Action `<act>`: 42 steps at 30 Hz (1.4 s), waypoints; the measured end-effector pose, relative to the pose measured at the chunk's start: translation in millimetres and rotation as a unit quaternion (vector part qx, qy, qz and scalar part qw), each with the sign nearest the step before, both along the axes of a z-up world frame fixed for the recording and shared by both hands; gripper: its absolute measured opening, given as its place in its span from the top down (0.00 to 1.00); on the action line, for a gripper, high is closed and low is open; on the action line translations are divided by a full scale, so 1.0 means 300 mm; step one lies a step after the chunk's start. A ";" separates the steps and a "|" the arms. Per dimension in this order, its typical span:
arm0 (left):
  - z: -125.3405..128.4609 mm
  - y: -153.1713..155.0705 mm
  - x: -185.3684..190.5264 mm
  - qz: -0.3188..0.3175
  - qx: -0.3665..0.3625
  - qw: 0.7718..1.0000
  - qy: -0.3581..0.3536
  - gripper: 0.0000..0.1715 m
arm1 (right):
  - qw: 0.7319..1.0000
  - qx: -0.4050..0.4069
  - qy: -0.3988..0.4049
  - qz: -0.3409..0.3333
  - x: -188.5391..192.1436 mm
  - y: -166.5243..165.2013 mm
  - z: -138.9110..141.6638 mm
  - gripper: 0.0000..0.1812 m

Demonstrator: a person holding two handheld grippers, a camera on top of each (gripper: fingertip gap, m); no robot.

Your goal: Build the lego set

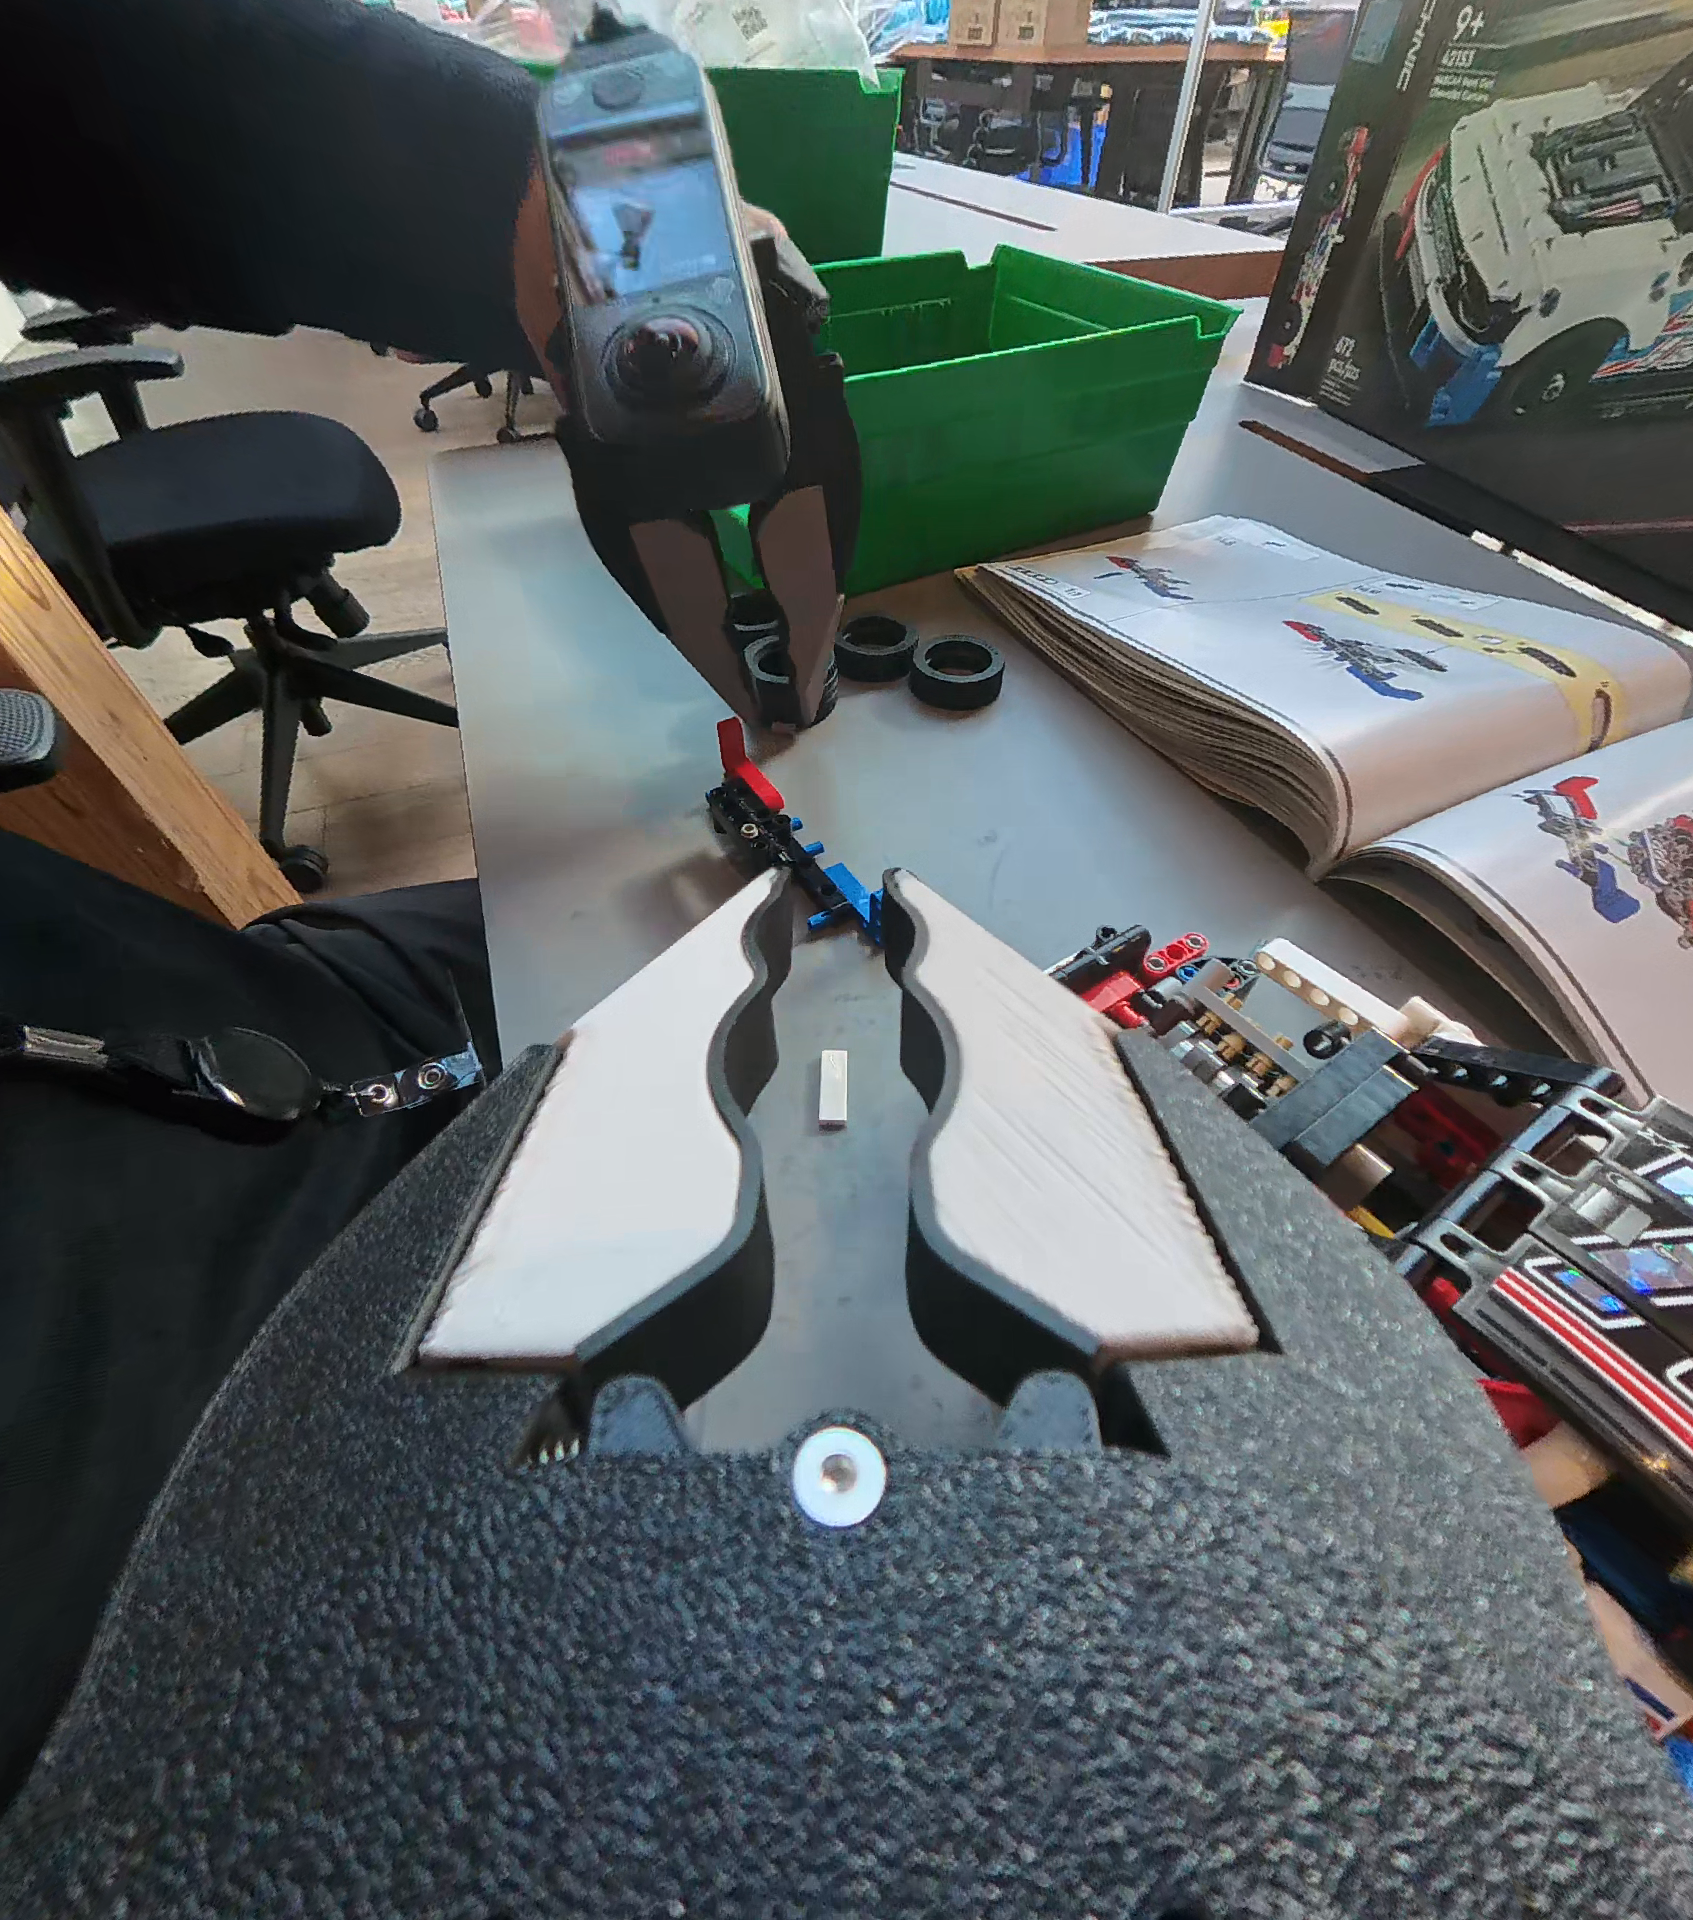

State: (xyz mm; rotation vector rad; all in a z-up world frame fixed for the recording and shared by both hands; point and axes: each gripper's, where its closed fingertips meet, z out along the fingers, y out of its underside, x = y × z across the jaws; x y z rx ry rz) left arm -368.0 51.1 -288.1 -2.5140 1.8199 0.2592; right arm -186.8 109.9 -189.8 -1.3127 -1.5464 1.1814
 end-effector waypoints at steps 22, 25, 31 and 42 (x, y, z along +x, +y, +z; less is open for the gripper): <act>0.380 0.128 0.206 0.182 0.381 0.807 -0.413 0.96 | 1.000 0.020 0.007 0.013 -0.058 -0.030 0.002 0.91; 0.421 0.107 0.236 0.182 0.437 0.752 -0.459 0.96 | 0.997 -0.048 0.034 0.054 -0.116 -0.078 0.049 0.85; 0.444 0.103 0.276 0.150 0.489 0.708 -0.488 0.96 | 0.967 -0.223 0.076 0.094 -0.240 -0.077 0.144 0.93; 0.473 0.142 0.235 0.132 0.551 0.662 -0.491 0.96 | 0.934 -0.338 0.031 0.111 -0.351 -0.077 0.115 0.93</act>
